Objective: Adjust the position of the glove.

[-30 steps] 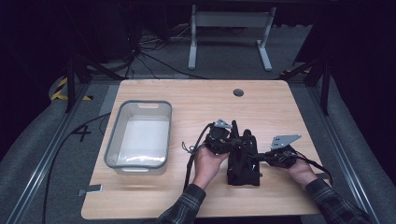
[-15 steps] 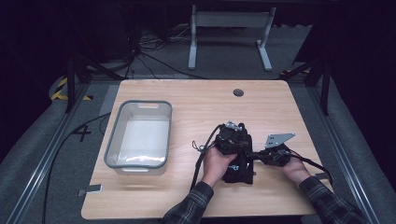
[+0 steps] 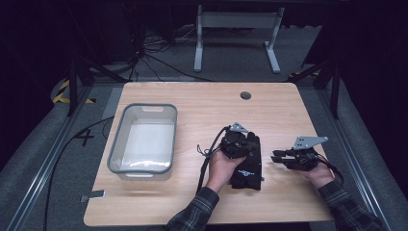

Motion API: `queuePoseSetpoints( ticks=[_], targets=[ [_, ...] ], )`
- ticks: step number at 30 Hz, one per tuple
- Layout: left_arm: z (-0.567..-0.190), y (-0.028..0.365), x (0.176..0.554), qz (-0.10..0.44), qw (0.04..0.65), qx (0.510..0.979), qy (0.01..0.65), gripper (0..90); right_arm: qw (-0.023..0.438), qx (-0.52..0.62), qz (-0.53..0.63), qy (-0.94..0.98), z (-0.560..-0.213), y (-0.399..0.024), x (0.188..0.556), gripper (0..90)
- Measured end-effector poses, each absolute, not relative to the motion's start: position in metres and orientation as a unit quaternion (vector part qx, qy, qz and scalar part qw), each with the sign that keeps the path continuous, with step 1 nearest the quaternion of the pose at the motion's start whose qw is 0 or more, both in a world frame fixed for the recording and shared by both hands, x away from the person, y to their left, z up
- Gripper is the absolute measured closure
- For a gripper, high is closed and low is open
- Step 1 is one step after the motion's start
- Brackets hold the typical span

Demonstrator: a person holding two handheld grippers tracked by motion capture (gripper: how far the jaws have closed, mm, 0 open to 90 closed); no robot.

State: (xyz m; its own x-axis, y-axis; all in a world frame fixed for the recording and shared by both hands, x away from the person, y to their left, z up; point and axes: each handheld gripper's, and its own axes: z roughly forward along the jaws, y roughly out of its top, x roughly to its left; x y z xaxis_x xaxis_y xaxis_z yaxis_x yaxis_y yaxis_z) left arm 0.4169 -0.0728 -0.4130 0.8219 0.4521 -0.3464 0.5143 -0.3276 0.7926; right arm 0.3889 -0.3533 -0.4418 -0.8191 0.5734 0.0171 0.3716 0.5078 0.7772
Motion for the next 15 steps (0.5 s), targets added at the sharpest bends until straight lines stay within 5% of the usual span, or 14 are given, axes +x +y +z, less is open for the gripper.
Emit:
queuePoseSetpoints(
  ticks=[4,10,15],
  targets=[
    [-0.411,-0.071,0.410,-0.024,0.485,0.828,0.281,89.5,0.127,0.286,0.404,0.860,-0.443,-0.365,0.383,59.7],
    [-0.416,-0.069,0.397,-0.024,0.464,0.843,0.270,89.7,0.129,0.316,0.389,0.855,-0.450,-0.379,0.373,38.1],
    [-0.427,-0.072,0.382,-0.035,0.447,0.854,0.263,89.7,0.129,0.332,0.377,0.855,-0.454,-0.386,0.366,29.2]
  ],
)
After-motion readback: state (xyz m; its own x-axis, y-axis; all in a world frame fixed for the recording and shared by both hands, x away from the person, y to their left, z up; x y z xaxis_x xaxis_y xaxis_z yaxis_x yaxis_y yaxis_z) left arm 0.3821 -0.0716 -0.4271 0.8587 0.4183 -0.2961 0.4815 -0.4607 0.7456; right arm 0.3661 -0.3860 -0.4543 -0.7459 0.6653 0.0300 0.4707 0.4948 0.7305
